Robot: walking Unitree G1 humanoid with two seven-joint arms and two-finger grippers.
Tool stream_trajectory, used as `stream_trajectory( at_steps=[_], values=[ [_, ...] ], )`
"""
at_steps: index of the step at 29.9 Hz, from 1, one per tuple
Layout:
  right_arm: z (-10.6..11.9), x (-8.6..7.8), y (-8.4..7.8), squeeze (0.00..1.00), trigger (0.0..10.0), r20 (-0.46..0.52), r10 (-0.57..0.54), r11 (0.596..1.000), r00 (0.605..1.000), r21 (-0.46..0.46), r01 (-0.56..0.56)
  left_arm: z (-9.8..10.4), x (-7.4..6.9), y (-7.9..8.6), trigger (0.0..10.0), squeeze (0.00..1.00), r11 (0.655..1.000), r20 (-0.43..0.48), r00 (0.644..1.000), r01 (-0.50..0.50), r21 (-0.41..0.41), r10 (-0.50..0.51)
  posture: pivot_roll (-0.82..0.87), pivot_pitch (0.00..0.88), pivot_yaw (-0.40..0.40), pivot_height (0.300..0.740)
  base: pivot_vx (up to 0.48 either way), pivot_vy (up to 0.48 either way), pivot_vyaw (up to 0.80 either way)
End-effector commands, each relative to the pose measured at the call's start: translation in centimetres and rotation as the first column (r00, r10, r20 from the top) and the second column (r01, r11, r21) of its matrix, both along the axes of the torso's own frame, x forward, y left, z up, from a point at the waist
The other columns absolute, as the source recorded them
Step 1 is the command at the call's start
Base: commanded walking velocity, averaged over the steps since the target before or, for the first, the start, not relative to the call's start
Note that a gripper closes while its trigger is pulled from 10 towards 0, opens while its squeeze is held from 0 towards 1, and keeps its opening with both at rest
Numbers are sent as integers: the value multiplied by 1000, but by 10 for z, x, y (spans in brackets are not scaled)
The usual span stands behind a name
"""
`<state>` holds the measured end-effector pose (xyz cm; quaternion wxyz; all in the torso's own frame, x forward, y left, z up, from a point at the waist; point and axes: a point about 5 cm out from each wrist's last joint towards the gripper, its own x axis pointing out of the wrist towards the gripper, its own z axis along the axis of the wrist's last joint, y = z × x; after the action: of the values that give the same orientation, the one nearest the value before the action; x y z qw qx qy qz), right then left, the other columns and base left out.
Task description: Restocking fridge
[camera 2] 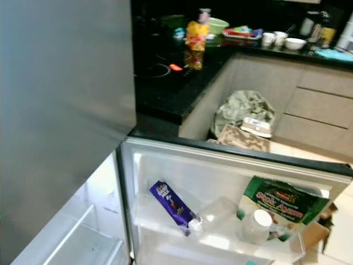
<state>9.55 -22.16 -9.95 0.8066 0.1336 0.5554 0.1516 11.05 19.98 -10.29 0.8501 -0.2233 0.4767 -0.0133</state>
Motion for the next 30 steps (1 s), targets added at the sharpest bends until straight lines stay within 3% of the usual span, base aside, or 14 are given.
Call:
stream_trajectory(
  at_steps=[1, 9, 11, 12, 16, 20, 23, 26, 27, 30],
  values=[
    [0, 4, 18, 0, 10000, 20, 10, 995, 1000, 99, -12, 0, 2, -2, 10000, 0, 1000, 1, 1000, 13, 1, -13, -124, 35, 26, 740, 0, 0, 0],
    [8, 19, 17, 0, 10000, 91, 45, 982, 995, 177, -60, 0, 0, -3, 10000, 0, 1000, -7, 1000, 13, -4, -13, -128, 35, 27, 740, 0, 0, 0],
    [17, 35, 16, 0, 10000, 158, 94, 962, 983, 238, -130, 0, 1, -2, 10000, 0, 1000, -8, 1000, 15, -2, -15, -132, 36, 27, 740, 0, 0, 0],
    [17, 35, 16, 0, 10000, 158, 94, 962, 983, 238, -130, 0, 1, -2, 10000, 0, 1000, -8, 1000, 15, -2, -15, -132, 36, 27, 740, 0, 0, 0],
    [30, 56, 17, 0, 10000, 238, 135, 929, 962, 307, -206, 0, 0, -2, 10000, 0, 1000, -11, 1000, 16, 4, -16, -134, 33, 25, 740, 0, 0, -753],
    [34, 62, 19, 0, 10000, 262, 165, 914, 951, 322, -248, -1, 0, -2, 10000, 0, 1000, -12, 1000, 18, 5, -18, -131, 34, 22, 740, 0, 0, -752],
    [40, 69, 23, 0, 10000, 305, 219, 881, 927, 347, -322, -1, -1, -2, 10000, 0, 1000, -15, 1000, 20, 5, -20, -137, 27, 26, 740, 0, 0, -754],
    [52, 79, 29, 0, 10000, 380, 320, 805, 868, 373, -461, -2, -3, -4, 10000, 0, 1000, -23, 999, 28, 6, -28, -134, 36, 25, 740, 0, 0, -756],
    [52, 79, 29, 0, 10000, 380, 320, 805, 868, 373, -461, -2, -3, -4, 10000, 0, 1000, -23, 999, 28, 6, -28, -134, 36, 25, 740, 0, 0, -756],
    [66, 90, 31, 0, 10000, 457, 396, 727, 797, 374, -576, -2, -4, -4, 10000, 0, 1000, -29, 999, 28, 8, -27, -138, 39, 23, 740, 0, 0, -756]
  ],
)
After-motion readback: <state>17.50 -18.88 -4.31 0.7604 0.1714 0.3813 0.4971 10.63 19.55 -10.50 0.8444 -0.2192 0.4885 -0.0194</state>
